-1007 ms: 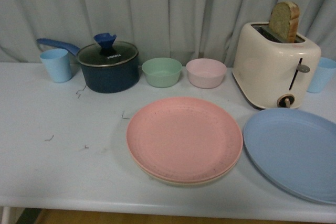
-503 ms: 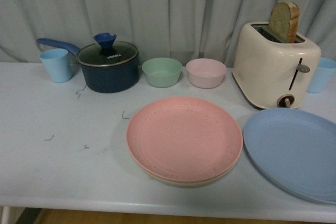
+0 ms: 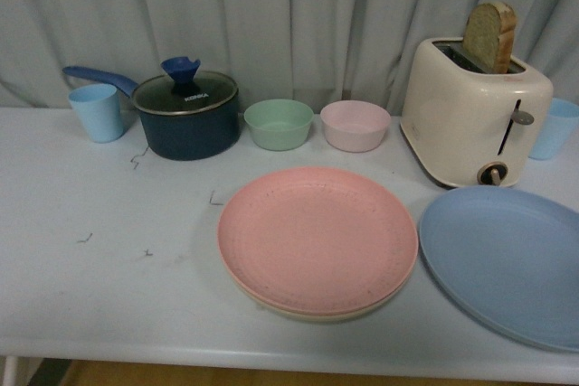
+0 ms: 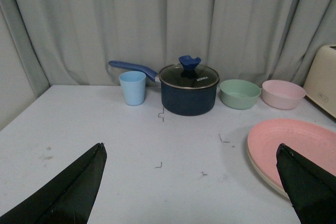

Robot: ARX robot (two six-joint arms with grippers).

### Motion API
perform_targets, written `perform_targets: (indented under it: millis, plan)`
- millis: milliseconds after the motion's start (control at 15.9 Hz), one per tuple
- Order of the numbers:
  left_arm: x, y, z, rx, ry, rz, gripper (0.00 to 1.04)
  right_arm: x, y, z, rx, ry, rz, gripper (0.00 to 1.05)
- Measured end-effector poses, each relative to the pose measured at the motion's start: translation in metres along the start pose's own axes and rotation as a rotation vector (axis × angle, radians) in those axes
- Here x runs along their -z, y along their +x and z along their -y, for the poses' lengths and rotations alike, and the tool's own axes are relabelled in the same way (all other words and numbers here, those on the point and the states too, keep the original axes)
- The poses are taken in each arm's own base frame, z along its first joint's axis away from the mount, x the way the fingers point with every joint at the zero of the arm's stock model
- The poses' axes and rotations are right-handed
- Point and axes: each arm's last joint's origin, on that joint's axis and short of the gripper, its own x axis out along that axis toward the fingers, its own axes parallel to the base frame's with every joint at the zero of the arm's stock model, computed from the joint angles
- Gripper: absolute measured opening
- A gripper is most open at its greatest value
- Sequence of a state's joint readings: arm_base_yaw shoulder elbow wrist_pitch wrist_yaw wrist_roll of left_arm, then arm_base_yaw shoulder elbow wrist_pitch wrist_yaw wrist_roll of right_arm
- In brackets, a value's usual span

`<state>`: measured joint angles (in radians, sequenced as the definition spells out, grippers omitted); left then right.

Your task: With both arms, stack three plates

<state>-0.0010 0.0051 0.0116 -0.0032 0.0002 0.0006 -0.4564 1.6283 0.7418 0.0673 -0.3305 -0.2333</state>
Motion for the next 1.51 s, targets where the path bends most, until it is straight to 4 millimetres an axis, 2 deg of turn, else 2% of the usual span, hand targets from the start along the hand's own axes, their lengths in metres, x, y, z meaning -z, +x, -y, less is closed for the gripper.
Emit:
perform_targets:
  millis: [315,503,629,818,1070,1322,1385,1448,1510]
  plan:
    - [0.0,0.0,0.0,0.0,0.0,0.0,0.98,-0.006,0.058,0.009,0.04,0.066,-0.042,0.98]
    - [0.0,0.0,0.0,0.0,0.0,0.0,0.98,-0.014,0.072,0.004,0.056,0.07,-0.039,0.98]
    - [0.0,0.0,0.0,0.0,0.0,0.0,0.98,-0.02,0.083,-0.007,0.055,0.049,-0.049,0.98]
    - [0.0,0.0,0.0,0.0,0.0,0.0,0.98,-0.012,0.102,-0.021,0.079,0.022,-0.098,0.98]
    - [0.0,0.0,0.0,0.0,0.0,0.0,0.98,-0.007,0.117,-0.04,0.089,-0.026,-0.095,0.98]
    - [0.0,0.0,0.0,0.0,0.0,0.0,0.98,0.004,0.127,-0.04,0.109,-0.026,-0.13,0.98]
    - [0.0,0.0,0.0,0.0,0.0,0.0,0.98,0.005,0.127,-0.039,0.113,-0.025,-0.131,0.88]
    - [0.0,0.0,0.0,0.0,0.0,0.0,0.98,0.006,0.128,-0.038,0.123,-0.023,-0.131,0.71]
    - [0.0,0.0,0.0,0.0,0.0,0.0,0.98,0.008,0.129,-0.036,0.125,-0.019,-0.134,0.6]
